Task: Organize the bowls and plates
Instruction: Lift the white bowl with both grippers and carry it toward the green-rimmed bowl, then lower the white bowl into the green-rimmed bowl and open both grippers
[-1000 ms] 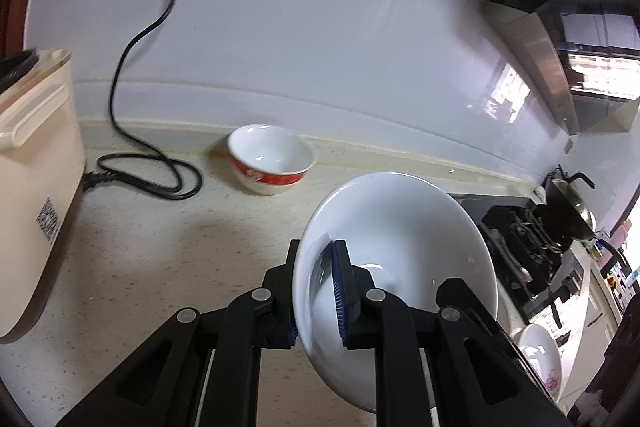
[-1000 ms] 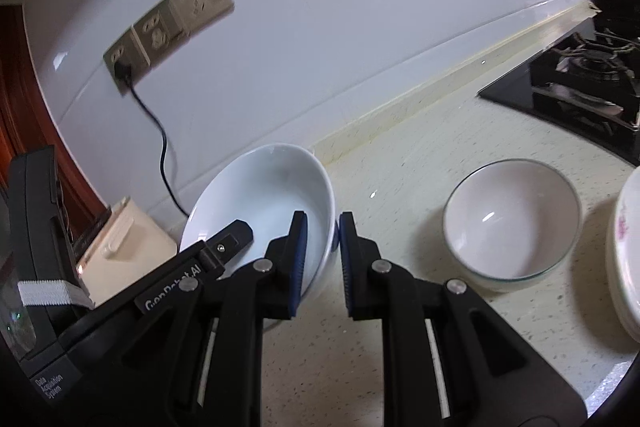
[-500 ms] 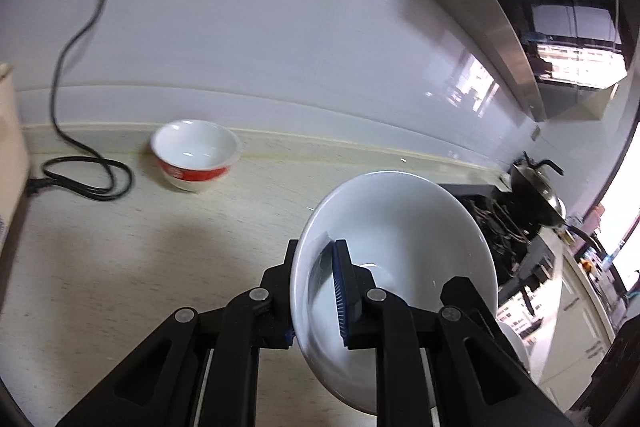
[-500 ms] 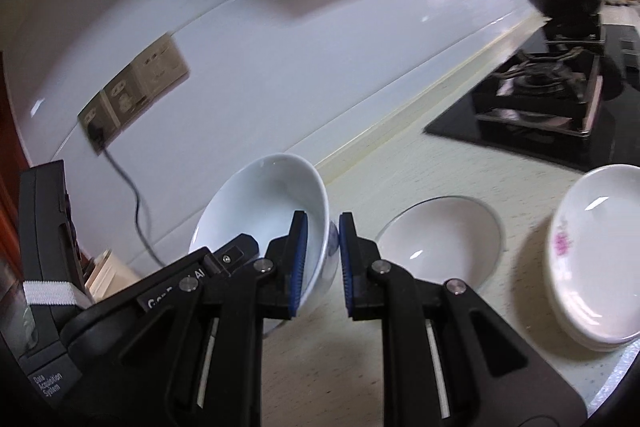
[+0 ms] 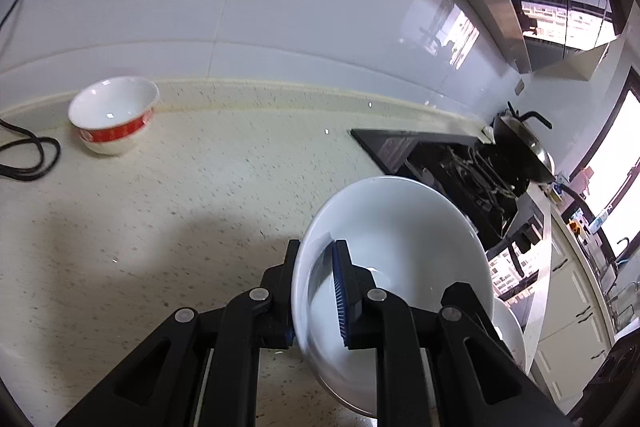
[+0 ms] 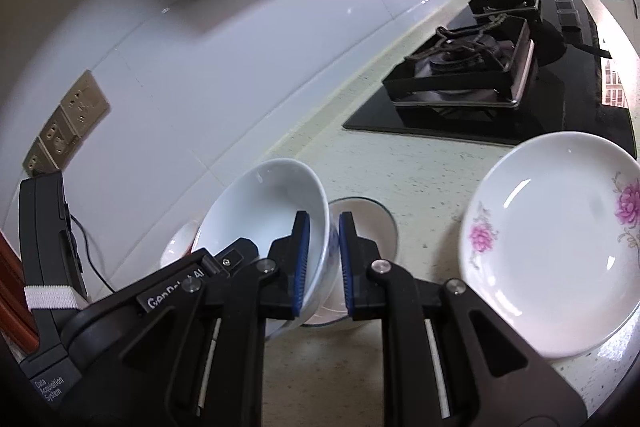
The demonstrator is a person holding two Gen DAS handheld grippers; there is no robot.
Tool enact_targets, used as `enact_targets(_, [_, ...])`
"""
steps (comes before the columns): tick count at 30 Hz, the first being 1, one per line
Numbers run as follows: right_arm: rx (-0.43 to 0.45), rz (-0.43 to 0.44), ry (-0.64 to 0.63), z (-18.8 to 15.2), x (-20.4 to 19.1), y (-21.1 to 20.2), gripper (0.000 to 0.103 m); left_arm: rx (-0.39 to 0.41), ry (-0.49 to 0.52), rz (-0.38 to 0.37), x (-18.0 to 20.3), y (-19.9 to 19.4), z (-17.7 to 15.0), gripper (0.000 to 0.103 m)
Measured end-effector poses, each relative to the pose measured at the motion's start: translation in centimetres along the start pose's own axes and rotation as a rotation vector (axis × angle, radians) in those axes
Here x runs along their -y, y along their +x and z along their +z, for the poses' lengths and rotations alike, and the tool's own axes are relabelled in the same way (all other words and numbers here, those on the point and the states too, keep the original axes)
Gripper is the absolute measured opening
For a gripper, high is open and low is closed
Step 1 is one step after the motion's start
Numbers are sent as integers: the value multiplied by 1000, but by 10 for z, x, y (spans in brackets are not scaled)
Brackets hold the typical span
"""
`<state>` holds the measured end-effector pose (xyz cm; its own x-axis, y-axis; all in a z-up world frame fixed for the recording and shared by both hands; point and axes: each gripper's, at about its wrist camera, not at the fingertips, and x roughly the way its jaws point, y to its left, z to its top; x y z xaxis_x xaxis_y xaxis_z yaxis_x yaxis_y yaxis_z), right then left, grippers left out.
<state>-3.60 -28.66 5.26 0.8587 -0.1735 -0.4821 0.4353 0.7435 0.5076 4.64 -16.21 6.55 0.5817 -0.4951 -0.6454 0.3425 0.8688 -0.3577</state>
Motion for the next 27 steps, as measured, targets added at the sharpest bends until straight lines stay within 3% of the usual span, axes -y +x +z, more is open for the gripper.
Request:
enact_targets(17, [-48,-87,41,0,16,12,19,-2,21,-28,3,19,-6,15])
enact_targets(21, [-44,-102,35,0,16,13,19,13,16,-41,2,19,-6,20])
enact_targets(24, [-30,-113,29,1,17,13,20,32,21,-67,2,15,-7,39])
enact_targets(26, [-11,-114,18,1,14,11,20,59,21,-50,2,11,-6,58])
enact_targets(27, [4,-115,11,1,13,8,20,79,12,-49,1,7,-5,60])
